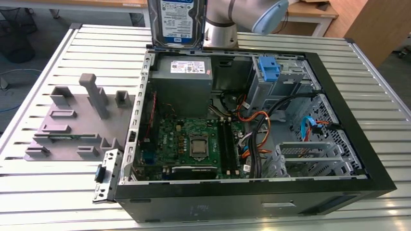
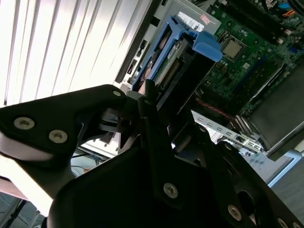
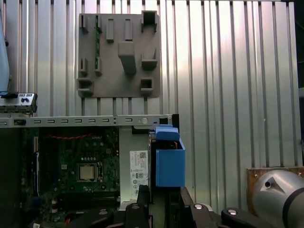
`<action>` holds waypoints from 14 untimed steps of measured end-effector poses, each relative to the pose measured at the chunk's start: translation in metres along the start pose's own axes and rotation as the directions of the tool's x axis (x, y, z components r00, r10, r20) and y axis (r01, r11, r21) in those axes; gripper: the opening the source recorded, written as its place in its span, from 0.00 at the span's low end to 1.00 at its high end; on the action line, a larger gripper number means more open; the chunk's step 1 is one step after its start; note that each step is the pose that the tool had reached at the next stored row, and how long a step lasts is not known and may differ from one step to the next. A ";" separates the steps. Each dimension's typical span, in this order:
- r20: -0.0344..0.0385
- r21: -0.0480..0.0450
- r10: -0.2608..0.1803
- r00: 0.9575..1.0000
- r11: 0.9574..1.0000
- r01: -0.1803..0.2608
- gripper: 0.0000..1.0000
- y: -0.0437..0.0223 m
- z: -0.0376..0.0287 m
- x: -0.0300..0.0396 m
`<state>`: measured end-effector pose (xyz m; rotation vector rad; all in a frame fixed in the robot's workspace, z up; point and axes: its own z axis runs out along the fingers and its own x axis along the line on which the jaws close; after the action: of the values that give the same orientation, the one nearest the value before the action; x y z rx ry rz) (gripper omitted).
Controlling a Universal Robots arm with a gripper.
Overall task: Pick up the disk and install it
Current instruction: 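Pick up the disk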
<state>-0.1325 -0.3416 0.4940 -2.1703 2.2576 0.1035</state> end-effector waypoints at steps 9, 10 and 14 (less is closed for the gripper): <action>0.000 0.000 0.000 1.000 1.000 0.000 0.35 -0.0257 -0.0010 -0.0011; 0.000 0.000 0.000 1.000 1.000 0.000 0.35 -0.0285 -0.0011 -0.0011; 0.000 0.000 0.000 1.000 1.000 0.000 0.35 -0.0395 -0.0016 -0.0016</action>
<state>-0.0929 -0.3417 0.4940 -2.1703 2.2576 0.1036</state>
